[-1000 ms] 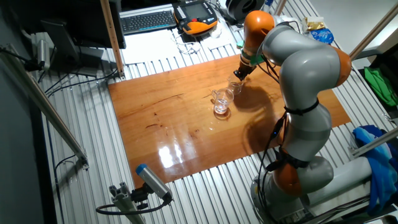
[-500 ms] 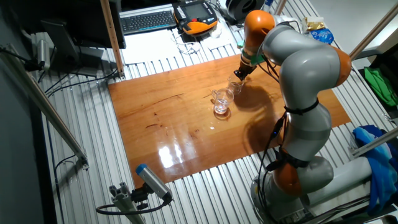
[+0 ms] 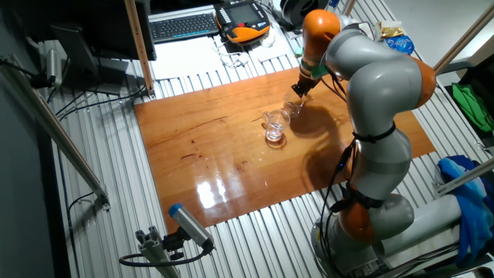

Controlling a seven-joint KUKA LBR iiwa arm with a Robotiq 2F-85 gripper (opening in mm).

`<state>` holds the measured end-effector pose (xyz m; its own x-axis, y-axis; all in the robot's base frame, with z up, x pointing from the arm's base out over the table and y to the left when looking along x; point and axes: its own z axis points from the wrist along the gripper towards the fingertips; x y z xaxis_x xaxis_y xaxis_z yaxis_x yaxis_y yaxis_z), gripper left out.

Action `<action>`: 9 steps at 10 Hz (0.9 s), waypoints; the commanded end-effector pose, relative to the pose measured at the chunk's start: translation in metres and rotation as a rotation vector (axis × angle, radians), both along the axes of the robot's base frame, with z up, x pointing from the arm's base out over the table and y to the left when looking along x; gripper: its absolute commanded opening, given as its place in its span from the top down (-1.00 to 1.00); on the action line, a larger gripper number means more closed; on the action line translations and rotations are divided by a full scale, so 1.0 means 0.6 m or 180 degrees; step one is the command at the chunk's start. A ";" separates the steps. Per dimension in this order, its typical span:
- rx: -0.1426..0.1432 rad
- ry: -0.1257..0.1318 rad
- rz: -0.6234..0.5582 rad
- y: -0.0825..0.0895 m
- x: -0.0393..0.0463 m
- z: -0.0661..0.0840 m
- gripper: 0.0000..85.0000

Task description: Pour the water from one cup into another empty cup

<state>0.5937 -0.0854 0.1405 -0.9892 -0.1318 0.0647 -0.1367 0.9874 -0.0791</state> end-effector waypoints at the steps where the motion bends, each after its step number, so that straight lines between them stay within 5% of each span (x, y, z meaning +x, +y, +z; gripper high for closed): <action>1: -0.0026 0.0008 -0.0007 0.003 -0.005 0.020 0.20; 3: -0.0010 0.0053 0.0170 0.008 -0.026 0.054 1.00; 5: -0.0020 0.0116 0.0360 0.012 -0.053 0.079 1.00; 9: -0.0050 -0.0018 0.0574 0.045 -0.116 0.097 1.00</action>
